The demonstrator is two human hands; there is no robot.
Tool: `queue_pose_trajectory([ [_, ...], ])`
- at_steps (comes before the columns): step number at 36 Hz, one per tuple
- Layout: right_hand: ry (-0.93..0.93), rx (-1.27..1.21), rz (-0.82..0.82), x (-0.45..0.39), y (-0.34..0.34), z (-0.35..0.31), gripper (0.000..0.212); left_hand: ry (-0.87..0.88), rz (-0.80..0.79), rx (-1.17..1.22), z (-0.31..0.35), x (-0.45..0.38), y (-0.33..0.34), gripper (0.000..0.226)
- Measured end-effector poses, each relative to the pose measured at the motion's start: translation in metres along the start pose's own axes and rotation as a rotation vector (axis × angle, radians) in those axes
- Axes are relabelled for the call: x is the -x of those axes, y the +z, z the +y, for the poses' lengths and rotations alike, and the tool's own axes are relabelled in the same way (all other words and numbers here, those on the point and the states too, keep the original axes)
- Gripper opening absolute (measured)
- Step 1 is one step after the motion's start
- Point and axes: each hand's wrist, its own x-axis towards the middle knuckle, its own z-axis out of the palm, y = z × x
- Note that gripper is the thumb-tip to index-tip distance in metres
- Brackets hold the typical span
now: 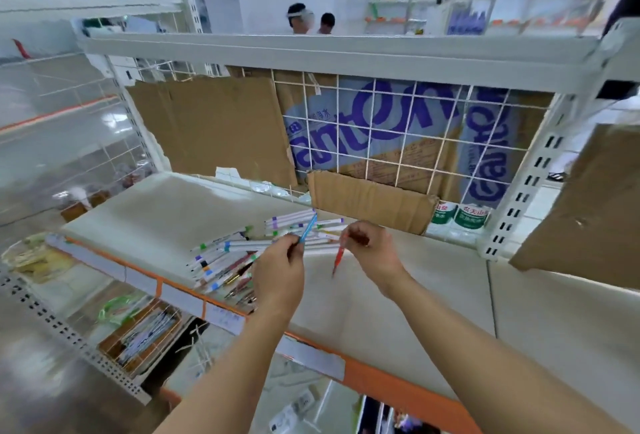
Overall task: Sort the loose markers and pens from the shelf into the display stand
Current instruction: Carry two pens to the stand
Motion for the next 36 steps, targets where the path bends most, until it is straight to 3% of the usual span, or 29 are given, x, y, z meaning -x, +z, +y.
queue_pose_trajectory([
  [6, -0.022, 0.166, 0.248, 0.027, -0.017, 0.003, 0.013, 0.046, -0.05, 0.067, 0.002, 0.011, 0.011, 0.019],
  [14, 0.06, 0.363, 0.46, 0.078, -0.049, 0.014, 0.011, 0.153, -0.286, 0.124, 0.011, 0.032, 0.034, 0.018],
  [20, 0.154, 0.437, 0.572, 0.119, -0.09, 0.02, 0.031, 0.25, -0.391, 0.207, 0.041, 0.056, 0.059, 0.017],
  [26, 0.244, 0.547, 0.75, 0.166, -0.135, 0.028, 0.004, 0.336, -0.578, 0.294, 0.077, 0.089, 0.087, 0.006],
  [36, 0.334, 0.696, 1.028, 0.262, -0.218, 0.028, 0.006, 0.528, -0.663, 0.322, 0.149, 0.163, 0.12, 0.005],
])
